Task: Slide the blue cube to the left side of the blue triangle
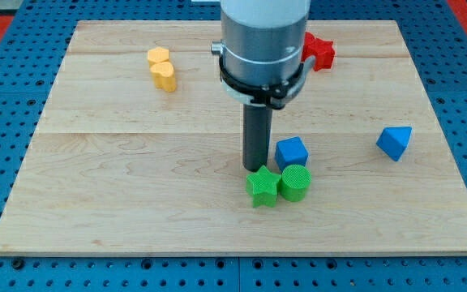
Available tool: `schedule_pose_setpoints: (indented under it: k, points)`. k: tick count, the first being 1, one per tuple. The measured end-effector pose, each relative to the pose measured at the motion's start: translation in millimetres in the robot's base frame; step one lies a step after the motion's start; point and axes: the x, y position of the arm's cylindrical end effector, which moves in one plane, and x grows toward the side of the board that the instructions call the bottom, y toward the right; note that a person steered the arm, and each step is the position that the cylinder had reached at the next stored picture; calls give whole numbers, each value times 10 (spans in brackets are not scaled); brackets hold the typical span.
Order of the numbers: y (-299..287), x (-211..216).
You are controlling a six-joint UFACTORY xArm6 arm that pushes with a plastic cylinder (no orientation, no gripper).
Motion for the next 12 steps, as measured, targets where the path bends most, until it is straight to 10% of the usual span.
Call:
schedule_pose_setpoints:
  k: [3, 5, 12]
  points:
    - [1062, -407]
    - [711, -401]
    - [1877, 104]
